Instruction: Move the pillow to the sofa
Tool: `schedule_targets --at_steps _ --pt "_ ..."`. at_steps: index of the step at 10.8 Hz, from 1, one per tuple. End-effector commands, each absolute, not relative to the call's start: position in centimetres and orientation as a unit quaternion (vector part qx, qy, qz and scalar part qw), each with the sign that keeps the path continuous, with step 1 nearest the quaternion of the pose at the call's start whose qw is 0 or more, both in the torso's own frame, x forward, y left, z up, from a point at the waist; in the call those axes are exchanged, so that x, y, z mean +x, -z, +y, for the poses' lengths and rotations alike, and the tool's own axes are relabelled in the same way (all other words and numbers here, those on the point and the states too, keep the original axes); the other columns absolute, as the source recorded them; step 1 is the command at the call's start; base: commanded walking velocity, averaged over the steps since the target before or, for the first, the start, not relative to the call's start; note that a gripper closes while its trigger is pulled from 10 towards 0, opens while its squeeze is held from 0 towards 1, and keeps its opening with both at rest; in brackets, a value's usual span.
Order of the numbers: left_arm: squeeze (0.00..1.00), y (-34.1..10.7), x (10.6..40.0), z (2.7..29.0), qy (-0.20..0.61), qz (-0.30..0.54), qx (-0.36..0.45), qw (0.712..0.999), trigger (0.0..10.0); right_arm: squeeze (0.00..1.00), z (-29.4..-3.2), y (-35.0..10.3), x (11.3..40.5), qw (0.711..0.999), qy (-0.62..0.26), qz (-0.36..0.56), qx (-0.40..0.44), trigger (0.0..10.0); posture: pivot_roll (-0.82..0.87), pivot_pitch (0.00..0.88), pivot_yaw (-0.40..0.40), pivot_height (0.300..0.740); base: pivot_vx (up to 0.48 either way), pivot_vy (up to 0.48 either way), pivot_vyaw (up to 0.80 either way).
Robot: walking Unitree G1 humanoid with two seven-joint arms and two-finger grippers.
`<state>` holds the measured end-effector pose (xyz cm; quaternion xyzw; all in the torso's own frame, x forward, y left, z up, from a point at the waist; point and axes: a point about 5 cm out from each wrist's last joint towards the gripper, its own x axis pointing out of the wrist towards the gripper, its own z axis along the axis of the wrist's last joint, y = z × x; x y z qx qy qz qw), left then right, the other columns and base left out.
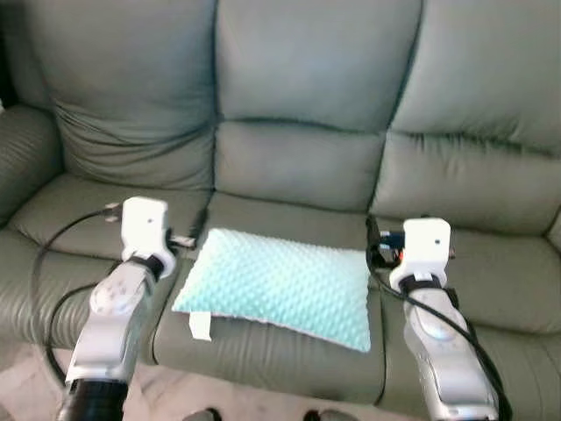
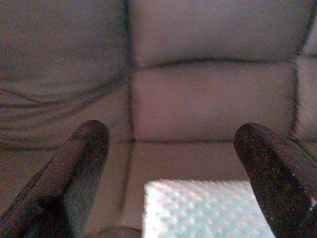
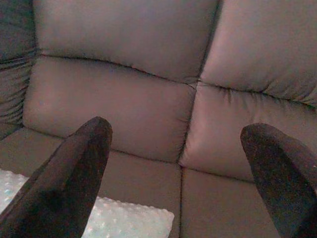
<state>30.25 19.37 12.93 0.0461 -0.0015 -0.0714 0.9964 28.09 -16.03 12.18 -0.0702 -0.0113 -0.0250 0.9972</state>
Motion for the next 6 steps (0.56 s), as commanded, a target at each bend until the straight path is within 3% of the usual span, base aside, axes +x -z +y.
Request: schedule_targets --at_steps 1,4,6 --pt "0.00 -13.7 30.1 19.4 0.064 -0.026 0.060 0.996 10.0 0.00 -16.0 -12.8 27.9 0.997 0.023 -0.020 -0.067 10.0 -0.07 0.032 -0.022 0.740 0.000 0.000 0.00" --pt "0.00 -14.2 29.4 21.0 -0.006 -0.058 0.054 0.997 10.0 0.00 -16.3 -13.8 27.8 0.997 0.027 -0.035 -0.059 10.0 -0.07 0.010 -0.038 0.740 0.000 0.000 0.00" --pt "0.00 -13.8 29.5 19.9 0.020 -0.052 0.037 0.998 10.0 0.00 -16.0 -14.2 28.3 0.996 0.016 -0.041 -0.072 10.0 -0.06 0.002 -0.043 0.740 0.000 0.000 0.00"
